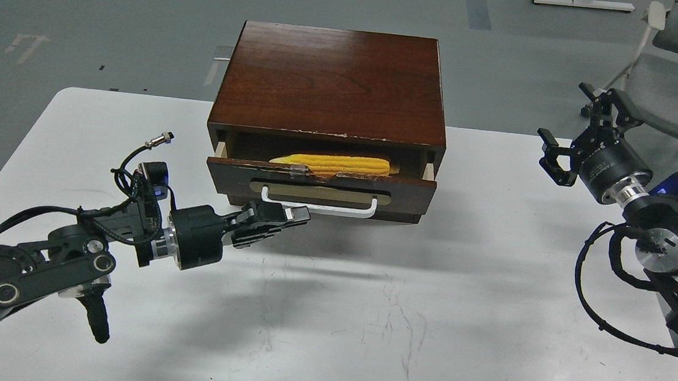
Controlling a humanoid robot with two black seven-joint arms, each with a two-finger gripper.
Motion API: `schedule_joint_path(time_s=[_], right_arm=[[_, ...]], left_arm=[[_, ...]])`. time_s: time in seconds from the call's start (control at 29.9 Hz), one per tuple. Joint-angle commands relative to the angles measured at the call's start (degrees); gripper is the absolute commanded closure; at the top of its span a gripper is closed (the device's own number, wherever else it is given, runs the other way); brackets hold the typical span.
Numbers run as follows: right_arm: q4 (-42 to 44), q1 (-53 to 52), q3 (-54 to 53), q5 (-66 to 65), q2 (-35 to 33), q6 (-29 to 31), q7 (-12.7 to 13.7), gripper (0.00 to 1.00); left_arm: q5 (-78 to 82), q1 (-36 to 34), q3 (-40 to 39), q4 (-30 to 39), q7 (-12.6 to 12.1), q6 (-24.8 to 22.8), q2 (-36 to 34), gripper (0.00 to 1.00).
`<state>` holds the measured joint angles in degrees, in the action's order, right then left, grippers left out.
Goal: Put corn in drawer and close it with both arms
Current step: 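Push the drawer front toward the cabinet with the left gripper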
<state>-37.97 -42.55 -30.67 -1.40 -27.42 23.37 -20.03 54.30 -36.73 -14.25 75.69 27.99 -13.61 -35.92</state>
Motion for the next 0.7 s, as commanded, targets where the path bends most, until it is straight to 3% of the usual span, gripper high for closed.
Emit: schedule_joint_path(time_s=[0.0,0.23,0.67], right_arm=[[0.0,0.0,0.0,0.0,0.0,0.0,0.0,0.01],[0.0,0.4,0.0,0.0,-0.1,0.0,0.0,0.01],[0.0,0.7,-0.1,0.0,0.0,0.0,0.0,0.01]], left_arm=[[0.1,-0.6,0.0,-0.8,0.0,0.0,1.1,0.85],[0.0,-2.8,0.0,-5.3,0.0,-0.2,5.0,0.84],[0.0,-5.0,-0.1,-7.6,0.0,-0.4,6.0,0.82]])
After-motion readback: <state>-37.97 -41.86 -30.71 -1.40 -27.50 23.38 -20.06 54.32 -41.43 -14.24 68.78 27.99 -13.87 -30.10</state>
